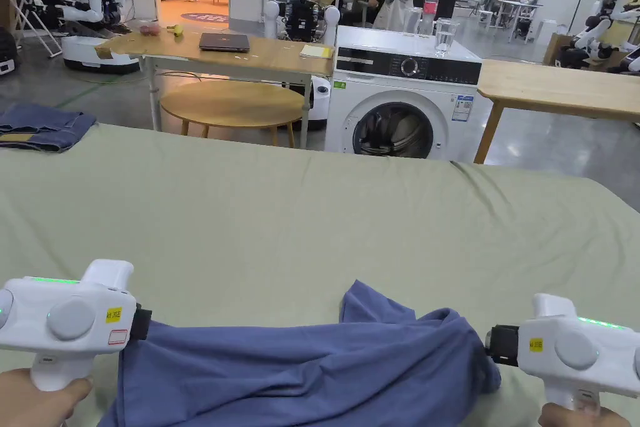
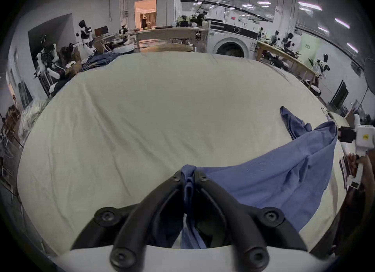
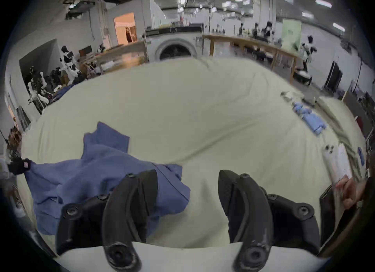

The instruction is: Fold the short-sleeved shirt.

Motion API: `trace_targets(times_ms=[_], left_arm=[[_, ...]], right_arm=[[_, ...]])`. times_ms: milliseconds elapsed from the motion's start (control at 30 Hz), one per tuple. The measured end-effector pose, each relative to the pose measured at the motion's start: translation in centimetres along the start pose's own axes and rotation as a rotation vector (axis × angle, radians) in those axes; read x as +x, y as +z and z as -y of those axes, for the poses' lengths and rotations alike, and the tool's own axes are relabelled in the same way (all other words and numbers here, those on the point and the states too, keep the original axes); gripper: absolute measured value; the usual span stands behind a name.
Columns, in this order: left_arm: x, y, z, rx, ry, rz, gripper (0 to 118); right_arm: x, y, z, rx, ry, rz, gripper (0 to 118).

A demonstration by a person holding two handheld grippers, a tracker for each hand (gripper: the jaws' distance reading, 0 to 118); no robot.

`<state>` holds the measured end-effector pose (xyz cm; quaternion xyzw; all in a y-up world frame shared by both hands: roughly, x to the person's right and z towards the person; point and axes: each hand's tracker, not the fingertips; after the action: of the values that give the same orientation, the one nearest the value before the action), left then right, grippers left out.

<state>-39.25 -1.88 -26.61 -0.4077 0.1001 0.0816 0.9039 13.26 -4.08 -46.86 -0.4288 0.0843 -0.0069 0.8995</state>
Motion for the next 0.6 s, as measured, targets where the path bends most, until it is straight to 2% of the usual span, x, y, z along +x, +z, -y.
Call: trace_targets(times_ms=[167,200,233,300,333,400,433,600], left_arm=[[-0.4,-0.1,0.4,-0.016,-0.003,-0.007,2],[-0.3,-0.1,0.6,-0.02,-0.004,-0.008,2],[-0.2,-0.3,0.6,-0.023,-0.004,-0.01,2],[-0.1,-0.4,0.9,-0.032,-0.01,-0.009,2],[0.0,-0.3,1.0,-0.034,-0.013,-0.011,2],[-0.4,-1.2,1.1,-0.036,-0.019,-0.01,2],[-0.4,-1.3,1.2,-0.038,-0.02,-0.012,2],[-0.9,-0.5,0.5,-0.014,-0.01,0.001,2]], right_arm=[[-0.8,-3.4,0.4,-0.116,0.015,-0.014,64],[-1.1,-4.0,0.6,-0.142,0.014,-0.02,59],[-1.3,-4.4,0.8,-0.16,0.006,-0.02,49],[-2.0,-4.0,1.2,-0.124,0.018,0.015,13],[-2.3,-3.7,1.3,-0.116,0.028,0.009,5],[-2.4,-3.4,1.1,-0.113,0.016,-0.067,5],[-2.6,-3.2,1.2,-0.113,0.023,-0.034,4],[-2.0,-0.7,0.7,0.002,0.016,-0.038,4]])
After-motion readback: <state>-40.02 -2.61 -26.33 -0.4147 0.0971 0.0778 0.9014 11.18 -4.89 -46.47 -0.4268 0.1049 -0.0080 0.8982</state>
